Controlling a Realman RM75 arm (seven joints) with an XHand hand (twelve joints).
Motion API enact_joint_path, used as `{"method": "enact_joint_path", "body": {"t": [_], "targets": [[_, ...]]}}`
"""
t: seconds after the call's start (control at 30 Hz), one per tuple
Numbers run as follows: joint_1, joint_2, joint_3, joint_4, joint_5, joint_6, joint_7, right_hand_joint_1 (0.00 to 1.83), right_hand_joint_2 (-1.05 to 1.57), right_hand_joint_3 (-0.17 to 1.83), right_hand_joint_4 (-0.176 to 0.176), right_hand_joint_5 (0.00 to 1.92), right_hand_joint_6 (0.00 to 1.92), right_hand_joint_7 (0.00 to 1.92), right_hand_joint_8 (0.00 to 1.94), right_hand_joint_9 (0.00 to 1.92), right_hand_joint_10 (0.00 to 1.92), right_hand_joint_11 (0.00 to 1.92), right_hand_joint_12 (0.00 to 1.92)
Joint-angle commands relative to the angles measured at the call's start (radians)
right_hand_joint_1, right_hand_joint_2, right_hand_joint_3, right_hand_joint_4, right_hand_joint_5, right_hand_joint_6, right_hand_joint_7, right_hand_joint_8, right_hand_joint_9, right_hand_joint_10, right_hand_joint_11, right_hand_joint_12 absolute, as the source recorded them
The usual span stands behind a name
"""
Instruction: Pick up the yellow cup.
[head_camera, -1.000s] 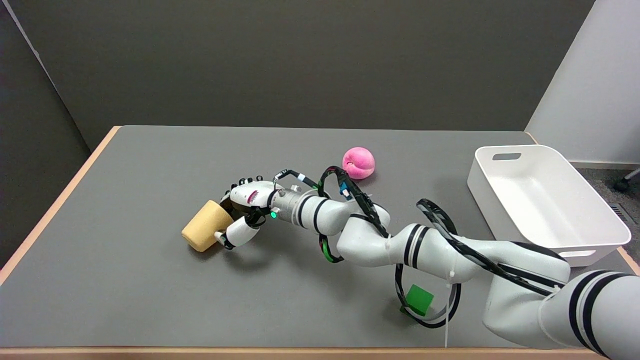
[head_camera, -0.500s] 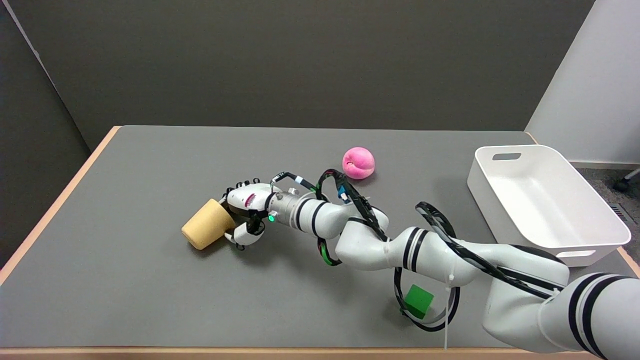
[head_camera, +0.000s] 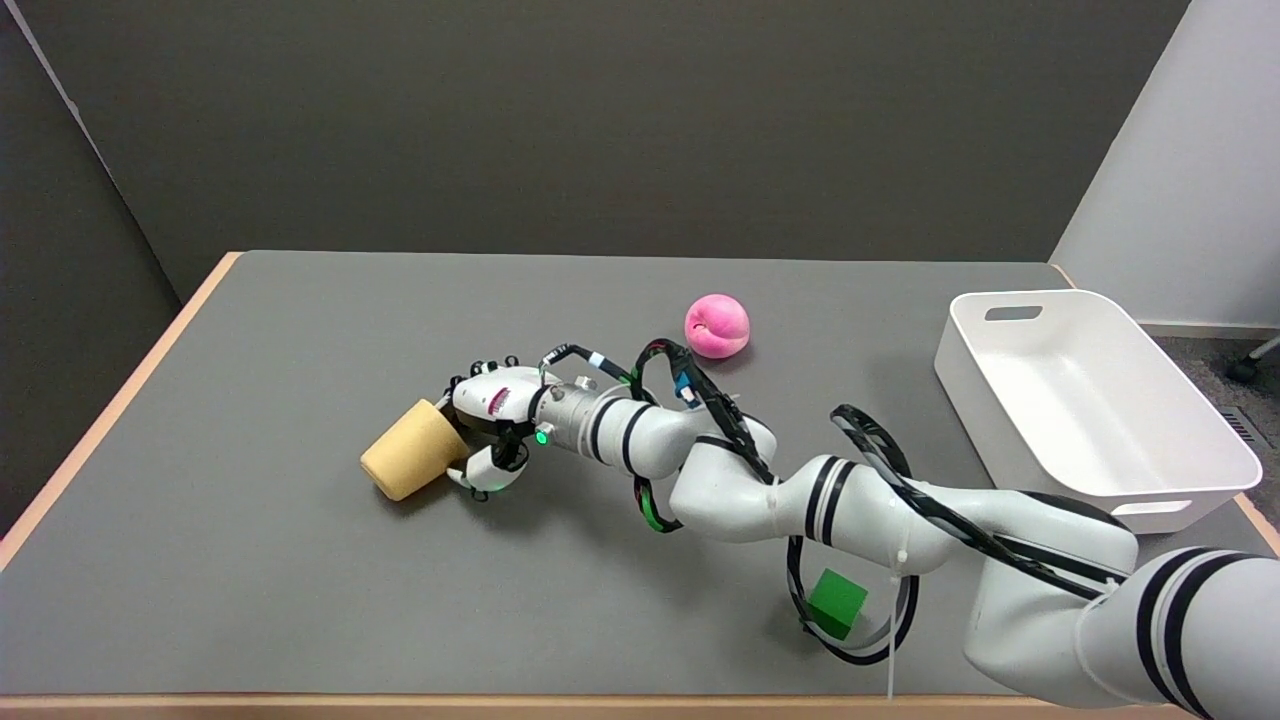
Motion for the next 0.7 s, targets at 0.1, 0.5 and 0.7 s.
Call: {"method": "enact_joint_path", "body": {"t": [0.1, 0.5, 0.7], "targets": [[0.013, 0.000, 0.061, 0.017, -0.107, -0.005, -0.005, 0.89, 0.99, 0.68, 0.065, 0.66, 1.65, 0.56, 0.78, 0.34, 0.86, 0.08, 1.01], [0.025, 0.000, 0.161, 0.022, -0.212, 0.001, -0.005, 0.90, 0.99, 0.68, 0.053, 0.66, 1.66, 0.61, 0.84, 0.36, 0.87, 0.10, 1.03], [0.024, 0.008, 0.215, 0.045, -0.279, 0.001, -0.005, 0.90, 0.99, 0.69, 0.056, 0.67, 1.66, 0.61, 0.86, 0.37, 0.87, 0.11, 1.03]]}}
